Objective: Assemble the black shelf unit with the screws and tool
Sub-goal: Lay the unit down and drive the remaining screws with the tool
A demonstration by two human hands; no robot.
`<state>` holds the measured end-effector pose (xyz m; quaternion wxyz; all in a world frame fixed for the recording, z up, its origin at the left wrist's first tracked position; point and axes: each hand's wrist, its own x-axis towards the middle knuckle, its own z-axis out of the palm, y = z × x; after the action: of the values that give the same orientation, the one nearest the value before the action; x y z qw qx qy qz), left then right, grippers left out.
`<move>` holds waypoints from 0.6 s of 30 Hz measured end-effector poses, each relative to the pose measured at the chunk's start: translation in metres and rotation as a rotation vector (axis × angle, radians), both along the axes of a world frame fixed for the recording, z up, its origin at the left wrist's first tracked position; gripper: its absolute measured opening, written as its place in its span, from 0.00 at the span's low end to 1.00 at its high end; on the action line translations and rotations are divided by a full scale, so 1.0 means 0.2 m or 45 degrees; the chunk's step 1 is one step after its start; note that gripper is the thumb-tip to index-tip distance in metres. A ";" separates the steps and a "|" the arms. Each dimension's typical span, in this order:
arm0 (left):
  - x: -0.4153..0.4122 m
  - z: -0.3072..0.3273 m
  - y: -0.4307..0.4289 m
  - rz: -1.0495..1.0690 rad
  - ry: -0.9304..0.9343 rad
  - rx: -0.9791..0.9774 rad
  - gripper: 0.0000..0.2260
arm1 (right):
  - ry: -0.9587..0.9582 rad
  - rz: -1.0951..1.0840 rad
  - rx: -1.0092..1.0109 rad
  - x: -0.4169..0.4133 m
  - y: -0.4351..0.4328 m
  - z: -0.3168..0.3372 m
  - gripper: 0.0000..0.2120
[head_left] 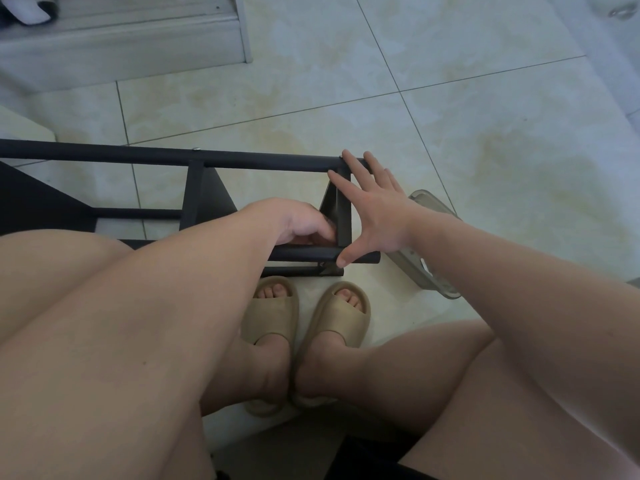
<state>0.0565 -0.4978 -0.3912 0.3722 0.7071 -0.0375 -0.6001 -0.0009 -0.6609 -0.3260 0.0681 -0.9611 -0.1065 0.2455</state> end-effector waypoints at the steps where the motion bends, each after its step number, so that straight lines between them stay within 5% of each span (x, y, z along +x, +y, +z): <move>1: 0.00 0.00 0.00 0.001 0.000 -0.004 0.09 | -0.010 0.000 -0.001 0.00 0.00 0.00 0.70; 18: -0.01 0.00 0.00 -0.040 0.014 0.051 0.13 | 0.000 -0.003 -0.017 -0.01 0.02 0.02 0.70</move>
<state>0.0554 -0.4982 -0.3905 0.3486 0.7105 -0.0347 -0.6103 -0.0030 -0.6571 -0.3224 0.0619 -0.9617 -0.1038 0.2461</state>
